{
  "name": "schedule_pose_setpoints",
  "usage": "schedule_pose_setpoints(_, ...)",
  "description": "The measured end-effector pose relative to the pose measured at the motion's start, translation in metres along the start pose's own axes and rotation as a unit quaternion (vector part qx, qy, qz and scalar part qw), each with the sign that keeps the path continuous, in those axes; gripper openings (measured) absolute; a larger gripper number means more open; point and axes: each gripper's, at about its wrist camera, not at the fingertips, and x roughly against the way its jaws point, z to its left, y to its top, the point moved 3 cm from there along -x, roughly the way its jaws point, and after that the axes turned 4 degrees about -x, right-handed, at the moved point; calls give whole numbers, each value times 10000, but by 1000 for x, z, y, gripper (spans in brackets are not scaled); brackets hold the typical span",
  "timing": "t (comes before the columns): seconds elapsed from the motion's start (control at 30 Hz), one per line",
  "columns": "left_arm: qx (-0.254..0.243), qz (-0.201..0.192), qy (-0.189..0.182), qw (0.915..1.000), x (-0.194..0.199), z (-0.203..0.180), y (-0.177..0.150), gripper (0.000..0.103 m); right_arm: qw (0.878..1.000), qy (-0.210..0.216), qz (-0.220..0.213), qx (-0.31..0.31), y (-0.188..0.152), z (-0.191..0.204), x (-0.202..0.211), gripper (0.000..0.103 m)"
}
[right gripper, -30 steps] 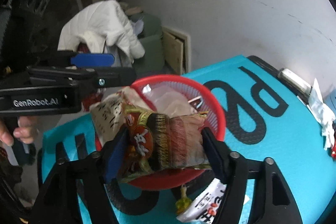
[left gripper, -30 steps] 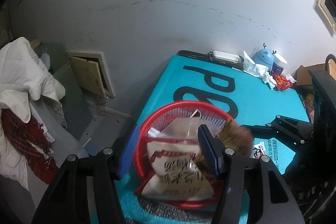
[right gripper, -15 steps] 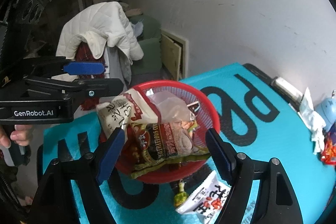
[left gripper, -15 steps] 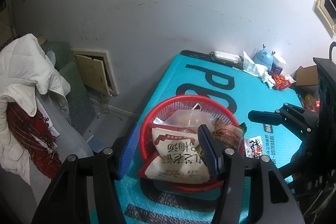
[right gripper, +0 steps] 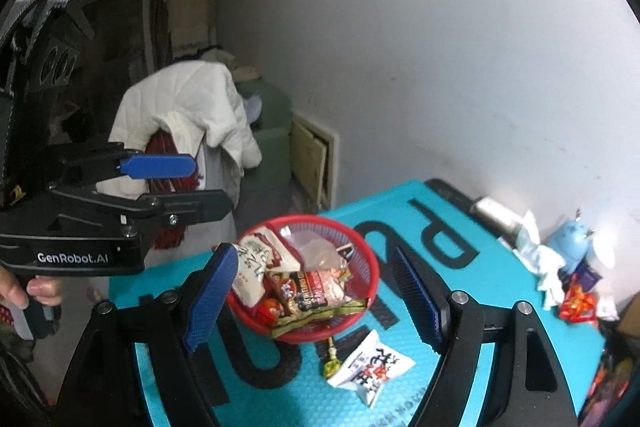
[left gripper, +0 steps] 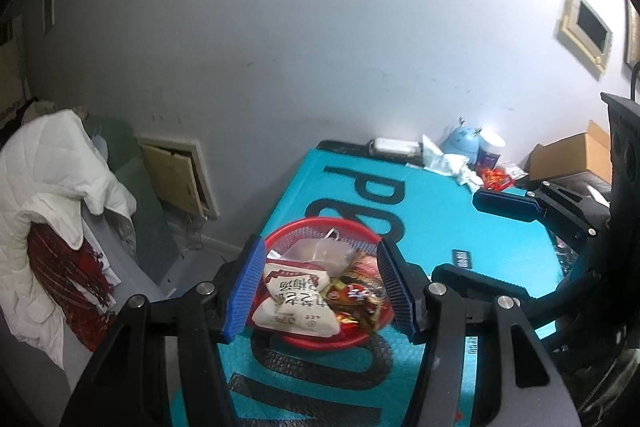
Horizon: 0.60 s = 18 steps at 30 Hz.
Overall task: Organize snacks
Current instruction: 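Open both tools over the red basket, releasing the zip bag and cereal bag, then withdraw both tools from the basket toward the yellow and red packets on the table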
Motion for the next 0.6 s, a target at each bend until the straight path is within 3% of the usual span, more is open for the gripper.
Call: schedule_pose_setpoints(0.6, -441, -451, -306, 9975, 83, -72, -18, 57, 9955, -485, -736, -334, -19, 12, 120, 80)
